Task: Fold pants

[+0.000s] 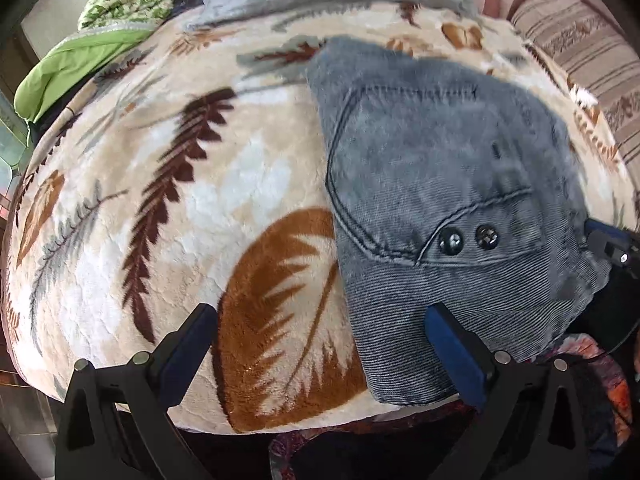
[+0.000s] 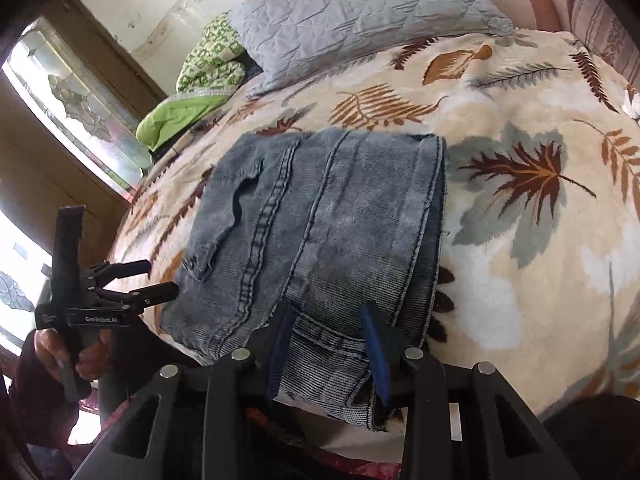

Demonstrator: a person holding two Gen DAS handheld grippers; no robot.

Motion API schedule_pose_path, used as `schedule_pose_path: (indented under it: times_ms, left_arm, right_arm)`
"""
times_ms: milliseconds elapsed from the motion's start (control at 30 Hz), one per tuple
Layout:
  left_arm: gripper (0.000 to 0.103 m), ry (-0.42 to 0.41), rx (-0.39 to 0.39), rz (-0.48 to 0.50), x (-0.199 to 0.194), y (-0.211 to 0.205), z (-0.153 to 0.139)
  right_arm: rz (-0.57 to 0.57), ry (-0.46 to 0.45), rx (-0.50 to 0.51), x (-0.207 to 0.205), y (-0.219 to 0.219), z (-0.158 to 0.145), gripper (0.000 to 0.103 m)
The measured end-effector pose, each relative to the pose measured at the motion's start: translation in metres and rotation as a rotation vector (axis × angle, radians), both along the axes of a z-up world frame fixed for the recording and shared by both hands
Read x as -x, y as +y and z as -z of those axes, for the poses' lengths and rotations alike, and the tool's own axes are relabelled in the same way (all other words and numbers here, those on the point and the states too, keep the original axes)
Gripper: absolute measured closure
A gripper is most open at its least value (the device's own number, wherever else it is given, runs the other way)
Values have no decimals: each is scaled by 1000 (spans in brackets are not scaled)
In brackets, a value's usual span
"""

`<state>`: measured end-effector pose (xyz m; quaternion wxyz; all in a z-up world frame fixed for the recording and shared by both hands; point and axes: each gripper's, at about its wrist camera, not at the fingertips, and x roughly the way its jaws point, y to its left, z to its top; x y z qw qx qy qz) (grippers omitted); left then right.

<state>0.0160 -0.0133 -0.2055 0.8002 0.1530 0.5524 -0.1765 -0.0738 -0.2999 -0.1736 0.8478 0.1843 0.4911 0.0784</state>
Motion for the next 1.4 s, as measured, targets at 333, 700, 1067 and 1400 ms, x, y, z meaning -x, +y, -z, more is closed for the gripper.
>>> schedule_pose_path:
  times_ms: [333, 700, 1067, 1400]
  left_arm:
    - [0, -29, 53, 14, -4, -9, -20]
    - [0, -48, 41, 27, -11, -26, -25]
    - [0, 41, 59, -18, -37, -42, -4]
    - [0, 55, 57, -11, -54, -52, 2]
  right_arm:
    - [11, -26, -19, -4, 3, -8, 56]
    - [20, -42, 24, -25, 9, -17, 54]
    - [17, 7, 88, -50, 11, -3, 54]
    - [56, -9, 57, -50, 1, 3, 54]
